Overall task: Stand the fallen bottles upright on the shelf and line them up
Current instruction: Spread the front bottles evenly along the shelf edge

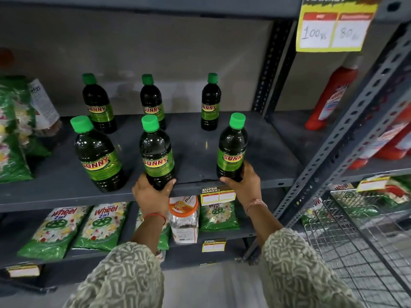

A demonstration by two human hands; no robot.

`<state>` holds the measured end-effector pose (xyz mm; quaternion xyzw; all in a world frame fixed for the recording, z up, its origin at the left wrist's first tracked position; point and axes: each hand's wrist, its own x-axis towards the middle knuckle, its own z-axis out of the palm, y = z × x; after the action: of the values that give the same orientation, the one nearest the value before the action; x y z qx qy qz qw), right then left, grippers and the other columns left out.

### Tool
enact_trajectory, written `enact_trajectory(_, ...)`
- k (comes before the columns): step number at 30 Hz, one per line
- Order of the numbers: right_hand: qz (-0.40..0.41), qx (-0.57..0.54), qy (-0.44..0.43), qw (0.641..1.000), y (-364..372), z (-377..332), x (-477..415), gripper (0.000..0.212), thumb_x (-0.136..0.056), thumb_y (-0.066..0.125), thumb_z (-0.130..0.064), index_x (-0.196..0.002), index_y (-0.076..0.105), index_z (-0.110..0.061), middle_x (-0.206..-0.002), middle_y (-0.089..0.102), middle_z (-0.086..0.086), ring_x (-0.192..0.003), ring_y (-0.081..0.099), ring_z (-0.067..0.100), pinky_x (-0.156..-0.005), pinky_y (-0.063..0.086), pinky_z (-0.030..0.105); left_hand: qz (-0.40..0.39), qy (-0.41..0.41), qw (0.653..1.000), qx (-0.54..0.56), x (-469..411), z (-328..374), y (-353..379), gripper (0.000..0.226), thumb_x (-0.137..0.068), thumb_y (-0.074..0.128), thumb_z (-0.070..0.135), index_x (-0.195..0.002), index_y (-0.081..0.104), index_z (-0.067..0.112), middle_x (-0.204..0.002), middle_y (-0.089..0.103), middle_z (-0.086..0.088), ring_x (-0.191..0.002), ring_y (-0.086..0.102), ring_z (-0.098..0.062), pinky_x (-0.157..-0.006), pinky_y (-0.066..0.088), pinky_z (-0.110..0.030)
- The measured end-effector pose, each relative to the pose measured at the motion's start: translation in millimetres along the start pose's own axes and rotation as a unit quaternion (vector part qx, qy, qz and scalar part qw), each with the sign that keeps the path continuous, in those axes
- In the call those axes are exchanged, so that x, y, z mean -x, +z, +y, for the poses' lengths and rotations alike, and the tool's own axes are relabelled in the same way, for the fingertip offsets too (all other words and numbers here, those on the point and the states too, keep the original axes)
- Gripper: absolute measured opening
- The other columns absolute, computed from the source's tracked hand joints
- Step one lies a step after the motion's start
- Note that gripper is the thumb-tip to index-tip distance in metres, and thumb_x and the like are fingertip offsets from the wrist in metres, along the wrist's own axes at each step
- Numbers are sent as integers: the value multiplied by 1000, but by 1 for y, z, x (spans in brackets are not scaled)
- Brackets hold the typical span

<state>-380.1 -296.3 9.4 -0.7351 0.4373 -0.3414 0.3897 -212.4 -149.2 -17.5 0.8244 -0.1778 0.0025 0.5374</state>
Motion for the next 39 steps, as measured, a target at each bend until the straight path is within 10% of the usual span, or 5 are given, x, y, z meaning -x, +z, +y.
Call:
enact_trajectory(25,-36,21,-3,999,-1,7,0,69,-73,75,-17,-130,38,-6,-125,56,16,-117,53,30,-93,41,31,-58,-4,998,-24,7,14,-14,67,-69,79,18,-119,41,-3,-120,53,-27,-120,39,-39,-95,40,-46)
enact_trajectory(29,14,-31,10,999,5,2,26,94,-71,77,-21,-144,18,-11,-151,29,12,-139,25,21,-114,24,36,-86,-9,996,16,5,10,-21,80,-63,83,21,-127,37,4,-124,52,-23,-119,46,-36,-97,47,-45)
enact_trajectory(33,124,39,-176,976,42,-11,77,65,-80,62,-35,-134,33,-12,-138,33,8,-126,29,18,-107,33,35,-15,-6,999,38,20,-9,-54,84,-65,81,15,-134,35,0,-124,45,-26,-110,48,-32,-98,45,-43)
enact_trajectory(39,-119,-48,-74,989,106,-56,55,97,-64,82,-22,-141,24,-12,-148,27,12,-137,30,28,-112,32,48,83,-45,993,63,-21,-36,-103,104,-62,83,19,-144,21,1,-149,30,-22,-140,26,-34,-117,25,-46)
